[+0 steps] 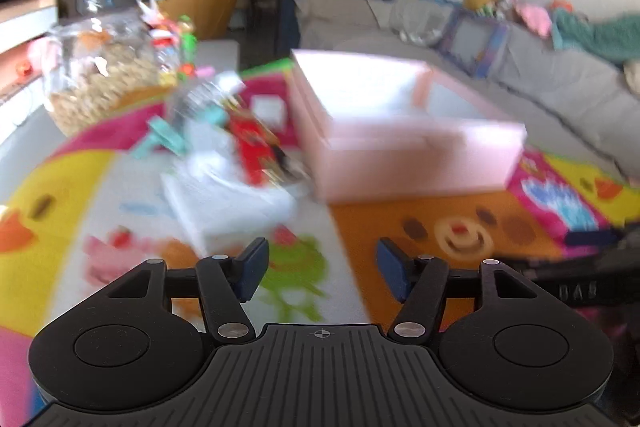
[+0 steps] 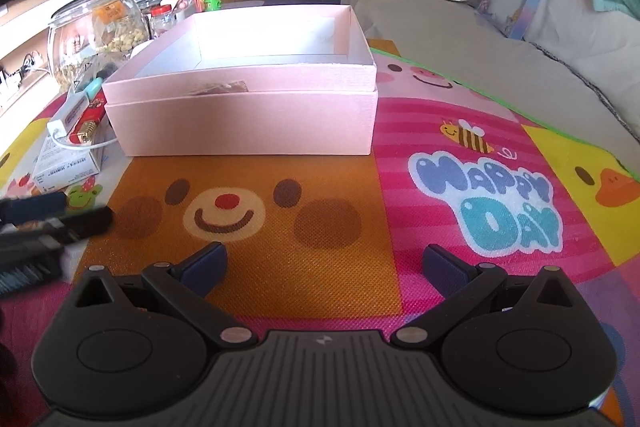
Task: Organize rigid objects
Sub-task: 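Reach the left tool to the white USB adapter and close on it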
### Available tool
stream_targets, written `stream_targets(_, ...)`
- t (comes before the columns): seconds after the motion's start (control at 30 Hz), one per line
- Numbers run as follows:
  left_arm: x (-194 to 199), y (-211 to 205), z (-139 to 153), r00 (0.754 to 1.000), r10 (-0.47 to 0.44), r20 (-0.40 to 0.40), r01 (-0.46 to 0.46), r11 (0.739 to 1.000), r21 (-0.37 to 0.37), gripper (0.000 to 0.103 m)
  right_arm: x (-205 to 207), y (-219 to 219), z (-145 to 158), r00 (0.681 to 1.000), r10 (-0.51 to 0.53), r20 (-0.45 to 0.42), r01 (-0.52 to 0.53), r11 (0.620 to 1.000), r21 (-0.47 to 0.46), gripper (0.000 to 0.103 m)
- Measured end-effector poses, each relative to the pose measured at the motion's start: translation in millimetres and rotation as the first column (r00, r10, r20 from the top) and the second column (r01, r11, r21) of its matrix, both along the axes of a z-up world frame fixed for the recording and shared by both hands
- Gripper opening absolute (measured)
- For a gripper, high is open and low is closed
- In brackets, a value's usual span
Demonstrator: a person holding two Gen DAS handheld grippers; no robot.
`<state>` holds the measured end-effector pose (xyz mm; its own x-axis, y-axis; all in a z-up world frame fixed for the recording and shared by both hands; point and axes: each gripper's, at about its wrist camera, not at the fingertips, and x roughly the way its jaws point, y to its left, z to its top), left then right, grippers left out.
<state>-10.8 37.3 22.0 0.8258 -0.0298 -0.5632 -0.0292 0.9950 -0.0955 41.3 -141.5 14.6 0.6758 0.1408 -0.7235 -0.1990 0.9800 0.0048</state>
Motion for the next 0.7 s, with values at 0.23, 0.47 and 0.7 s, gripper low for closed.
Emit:
stream_targets(0.23, 22.0, 46.4, 19.3, 0.994, 0.098, -0.048, -0.102, 0.992, -0.080, 0.064, 1.0, 17.2, 7.7, 0.993, 0.116, -0.016, -0.116, 0.993, 0.024, 0.096)
stream_targets(0.47, 20.1, 91.0, 20.9, 0.981, 0.186, -0.050, -0.191, 0.975, -0.113, 0.064, -7.2, 85.2, 20.5, 0.915, 0.403, 0.018, -0.403, 0.910, 0.101, 0.095)
stream_targets(0.7, 4.5, 128.0, 21.7, 0.972, 0.228, -0.060, -0.234, 0.965, -0.115, 0.064, 23.6, 173.0, 12.5, 0.871, 0.491, 0.013, -0.491, 0.869, 0.058, 0.095)
